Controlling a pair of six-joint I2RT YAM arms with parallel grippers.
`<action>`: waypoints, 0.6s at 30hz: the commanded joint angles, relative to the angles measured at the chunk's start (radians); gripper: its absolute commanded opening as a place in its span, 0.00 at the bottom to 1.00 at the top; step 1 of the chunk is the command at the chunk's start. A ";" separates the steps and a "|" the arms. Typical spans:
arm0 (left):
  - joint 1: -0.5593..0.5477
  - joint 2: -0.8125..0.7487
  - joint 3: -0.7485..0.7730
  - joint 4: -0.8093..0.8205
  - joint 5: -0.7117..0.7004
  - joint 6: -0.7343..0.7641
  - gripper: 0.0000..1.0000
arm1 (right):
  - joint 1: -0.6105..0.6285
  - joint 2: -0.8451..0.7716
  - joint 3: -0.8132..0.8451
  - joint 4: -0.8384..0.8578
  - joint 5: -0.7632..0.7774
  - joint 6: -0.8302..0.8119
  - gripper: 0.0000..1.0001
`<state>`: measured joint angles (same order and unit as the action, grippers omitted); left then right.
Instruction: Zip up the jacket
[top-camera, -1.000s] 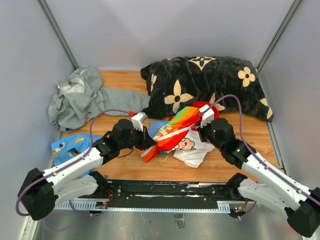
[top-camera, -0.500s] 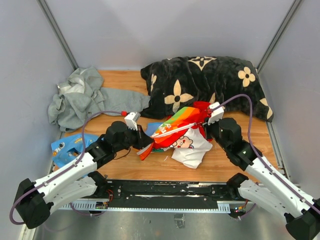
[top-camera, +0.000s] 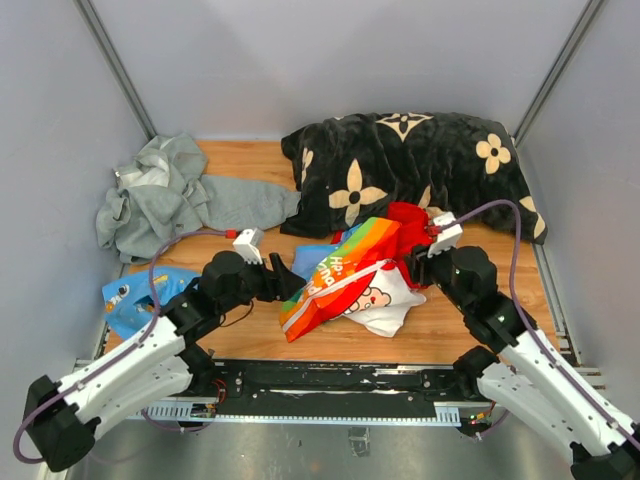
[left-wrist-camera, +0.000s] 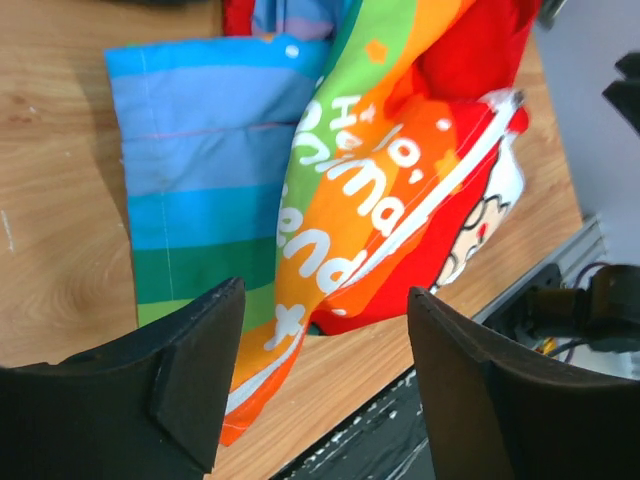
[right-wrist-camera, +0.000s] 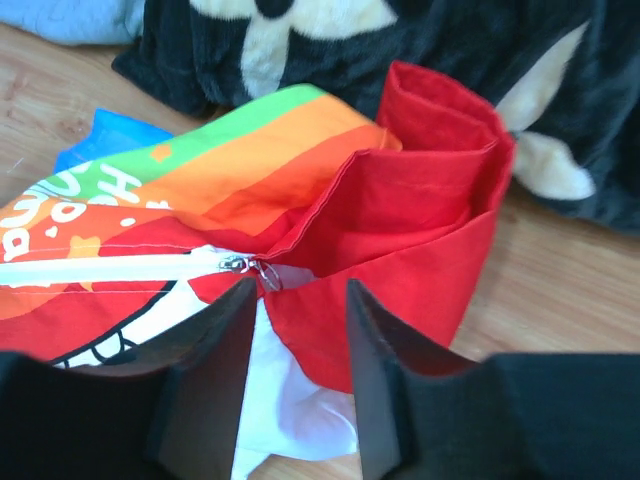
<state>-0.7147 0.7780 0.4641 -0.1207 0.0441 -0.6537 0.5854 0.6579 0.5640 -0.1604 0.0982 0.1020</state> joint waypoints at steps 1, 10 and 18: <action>0.004 -0.151 0.058 -0.109 -0.106 -0.008 0.74 | -0.016 -0.137 0.021 -0.078 0.085 0.027 0.48; 0.004 -0.402 0.257 -0.422 -0.278 0.055 0.95 | -0.016 -0.393 0.096 -0.298 0.175 0.023 0.98; 0.004 -0.646 0.282 -0.491 -0.460 0.108 0.99 | -0.015 -0.577 0.166 -0.433 0.423 0.031 0.98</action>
<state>-0.7147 0.2150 0.7666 -0.5438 -0.2905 -0.5835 0.5819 0.1371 0.7082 -0.5056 0.3462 0.1207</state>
